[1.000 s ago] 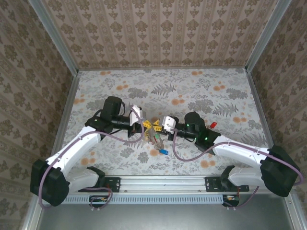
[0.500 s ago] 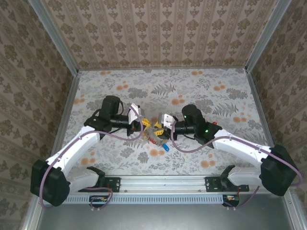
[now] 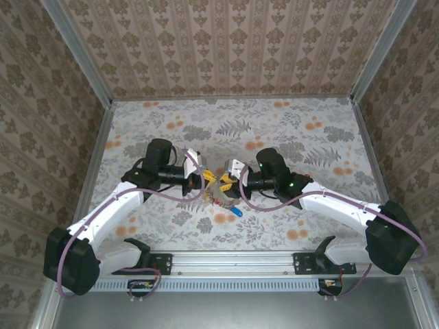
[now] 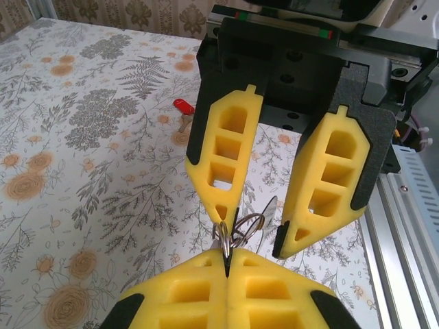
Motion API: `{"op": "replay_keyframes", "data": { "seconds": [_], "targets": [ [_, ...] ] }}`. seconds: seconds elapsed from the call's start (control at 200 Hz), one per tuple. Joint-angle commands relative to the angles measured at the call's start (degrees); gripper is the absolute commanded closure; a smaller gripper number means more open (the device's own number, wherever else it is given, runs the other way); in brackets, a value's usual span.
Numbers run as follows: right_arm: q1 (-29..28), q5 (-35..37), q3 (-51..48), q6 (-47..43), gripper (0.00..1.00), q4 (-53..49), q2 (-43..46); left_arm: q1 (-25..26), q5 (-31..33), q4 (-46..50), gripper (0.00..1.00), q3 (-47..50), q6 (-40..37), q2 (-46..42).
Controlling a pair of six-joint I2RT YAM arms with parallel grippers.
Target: Put the keys on the keyring
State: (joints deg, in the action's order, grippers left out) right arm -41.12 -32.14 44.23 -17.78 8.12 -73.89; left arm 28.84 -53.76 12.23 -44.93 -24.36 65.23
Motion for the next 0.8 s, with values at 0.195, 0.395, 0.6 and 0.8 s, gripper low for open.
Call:
{"op": "replay_keyframes", "data": {
  "seconds": [0.195,0.395,0.6,0.8],
  "targets": [
    [-1.3,1.4,2.9,1.6,0.71,1.4,-1.7,1.8,-2.1,-6.7,1.00,1.5,5.1,-0.3],
    [-2.0,5.7,2.6,2.7,0.81,2.6,-2.4,3.0,-1.2,-7.7,1.00,2.0,6.1,0.7],
    [-2.0,5.7,2.6,2.1,1.00,1.5,-2.1,2.8,-0.1,-7.2,0.96,1.7,7.5,1.3],
    [-2.1,5.2,3.2,1.0,1.00,-0.3,-2.1,1.8,-0.1,-6.5,0.81,1.1,9.2,1.7]
  ]
}}
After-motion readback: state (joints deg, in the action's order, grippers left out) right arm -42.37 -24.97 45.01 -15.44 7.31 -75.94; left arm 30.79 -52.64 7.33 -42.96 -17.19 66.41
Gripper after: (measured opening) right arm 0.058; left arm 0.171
